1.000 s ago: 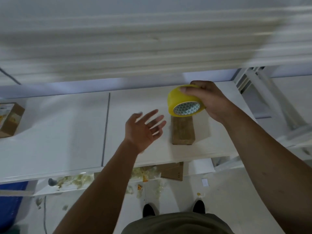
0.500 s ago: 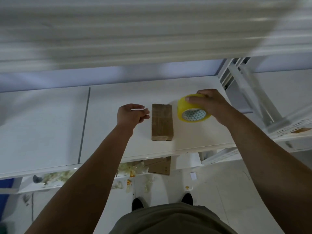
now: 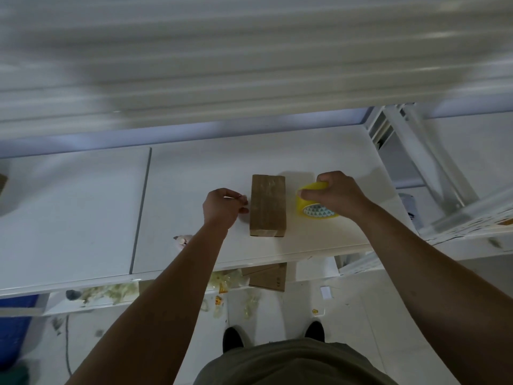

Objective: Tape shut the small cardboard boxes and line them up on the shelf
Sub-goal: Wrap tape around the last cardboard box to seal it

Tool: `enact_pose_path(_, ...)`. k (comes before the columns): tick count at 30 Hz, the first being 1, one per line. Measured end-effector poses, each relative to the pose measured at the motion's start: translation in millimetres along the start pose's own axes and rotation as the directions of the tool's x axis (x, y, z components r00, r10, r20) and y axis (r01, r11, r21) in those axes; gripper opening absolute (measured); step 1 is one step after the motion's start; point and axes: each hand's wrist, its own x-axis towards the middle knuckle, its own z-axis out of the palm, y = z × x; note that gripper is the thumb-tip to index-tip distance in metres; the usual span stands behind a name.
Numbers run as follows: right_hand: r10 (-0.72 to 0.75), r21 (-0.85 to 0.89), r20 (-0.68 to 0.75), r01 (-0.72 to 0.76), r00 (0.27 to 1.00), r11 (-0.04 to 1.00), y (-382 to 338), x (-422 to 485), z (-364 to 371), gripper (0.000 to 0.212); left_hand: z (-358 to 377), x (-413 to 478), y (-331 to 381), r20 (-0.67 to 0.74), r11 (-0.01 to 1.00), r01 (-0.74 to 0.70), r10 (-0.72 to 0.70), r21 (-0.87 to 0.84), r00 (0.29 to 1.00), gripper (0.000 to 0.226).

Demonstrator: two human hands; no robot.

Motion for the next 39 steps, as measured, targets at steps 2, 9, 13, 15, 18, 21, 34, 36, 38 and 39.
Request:
enact_pose_path(2, -0.025, -0.024, 0.004, 0.025, 1.0, 0.999, -3.3, -2.0, 11.3, 0.073, 11.0, -4.9, -3.6, -0.049, 0.998, -0.012, 0.015, 0.063, 0.999, 0.006)
enact_pose_path(9, -0.094, -0.062, -0.021, 0.092, 0.995, 0.994, -13.6, -11.1, 27.8, 0.056, 28.1, -23.7, -20.4, -0.192, 0.905, -0.021, 0.113, 0.424, 0.975, 0.051)
enact_pose_path(13, -0.094, 0.083, 0.014, 0.092, 0.995, 0.992, -13.0, -13.0, 23.3, 0.058, 35.4, -30.2, -28.7, -0.183, 0.932, -0.133, 0.204, 0.338, 0.962, 0.048)
enact_pose_path(15, -0.093, 0.206, 0.051, 0.081, 0.994, 0.975, -16.6, -15.1, 19.7, 0.059, 33.1, -37.0, -28.5, -0.165, 0.989, -0.122, 0.134, 0.081, 0.977, 0.052)
enact_pose_path(18, -0.184, 0.375, 0.125, 0.125, 0.975, 0.919, -30.6, -16.1, 14.1, 0.057, 18.0, -42.0, -24.1, -0.091, 0.953, -0.093, 0.07, -0.288, 0.993, 0.038)
enact_pose_path(21, -0.325, 0.535, 0.218, 0.166, 0.92, 0.828, -51.0, -13.6, 7.6, 0.047, -9.8, -39.6, -18.9, 0.087, 0.822, 0.085, -0.044, -0.563, 0.995, 0.043)
enact_pose_path(34, -0.214, -0.282, 0.21, 0.269, 0.954, 0.921, -98.2, 18.3, 38.9, 0.077, -124.0, -8.7, -35.7, -0.291, 0.887, -0.113, -0.025, -0.447, 0.956, 0.042)
enact_pose_path(36, -0.171, -0.375, 0.243, 0.255, 0.955, 0.891, -104.5, 22.0, 53.5, 0.073, -129.9, -2.7, -38.3, -0.3, 0.933, -0.119, 0.013, -0.34, 0.954, 0.045)
enact_pose_path(38, -0.18, -0.43, 0.254, 0.278, 0.95, 0.859, -112.6, 22.9, 69.8, 0.07, -135.6, 4.7, -41.3, -0.3, 0.957, -0.101, 0.015, -0.273, 0.954, 0.05)
enact_pose_path(39, -0.197, -0.45, 0.243, 0.29, 0.95, 0.844, -117.6, 22.3, 76.6, 0.067, -140.1, 8.7, -43.6, -0.3, 0.963, -0.09, 0.01, -0.255, 0.954, 0.052)
